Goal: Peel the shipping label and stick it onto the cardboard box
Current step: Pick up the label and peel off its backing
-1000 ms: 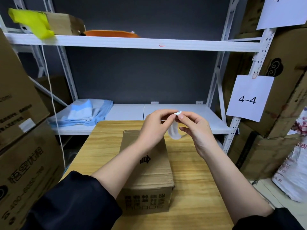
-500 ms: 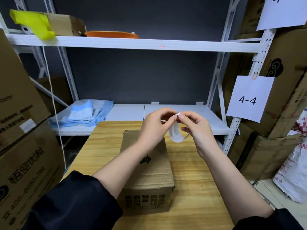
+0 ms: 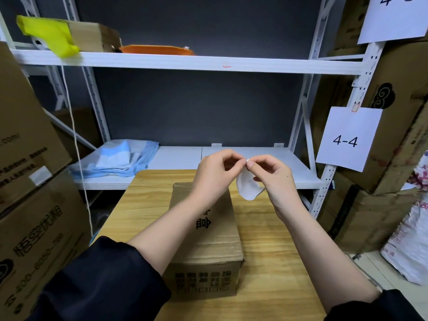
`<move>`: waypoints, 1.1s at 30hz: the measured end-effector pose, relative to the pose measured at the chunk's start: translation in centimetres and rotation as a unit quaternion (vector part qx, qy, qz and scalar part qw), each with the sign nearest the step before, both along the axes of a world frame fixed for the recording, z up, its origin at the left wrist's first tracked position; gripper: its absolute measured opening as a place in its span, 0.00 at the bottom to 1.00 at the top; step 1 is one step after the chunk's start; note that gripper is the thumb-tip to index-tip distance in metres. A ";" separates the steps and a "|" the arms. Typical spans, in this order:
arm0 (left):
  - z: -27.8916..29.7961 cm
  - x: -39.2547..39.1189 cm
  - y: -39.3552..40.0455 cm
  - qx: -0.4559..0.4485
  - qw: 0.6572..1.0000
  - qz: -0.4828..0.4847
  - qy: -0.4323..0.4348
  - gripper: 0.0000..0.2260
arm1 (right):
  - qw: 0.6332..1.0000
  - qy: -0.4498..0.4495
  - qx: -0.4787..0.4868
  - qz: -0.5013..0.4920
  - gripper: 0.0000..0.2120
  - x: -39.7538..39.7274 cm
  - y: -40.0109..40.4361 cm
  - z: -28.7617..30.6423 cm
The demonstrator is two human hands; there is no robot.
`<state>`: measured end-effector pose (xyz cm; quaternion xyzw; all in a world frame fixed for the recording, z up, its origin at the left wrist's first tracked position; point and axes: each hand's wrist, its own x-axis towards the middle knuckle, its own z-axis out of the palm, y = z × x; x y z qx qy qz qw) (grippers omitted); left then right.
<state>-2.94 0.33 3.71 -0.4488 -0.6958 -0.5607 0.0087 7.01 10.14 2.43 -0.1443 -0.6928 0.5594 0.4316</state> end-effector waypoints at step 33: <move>0.8 -0.2 0.5 0.078 0.833 -0.078 -0.542 0.11 | 0.967 0.053 -0.249 -0.012 0.08 -0.4 1.0 -1.5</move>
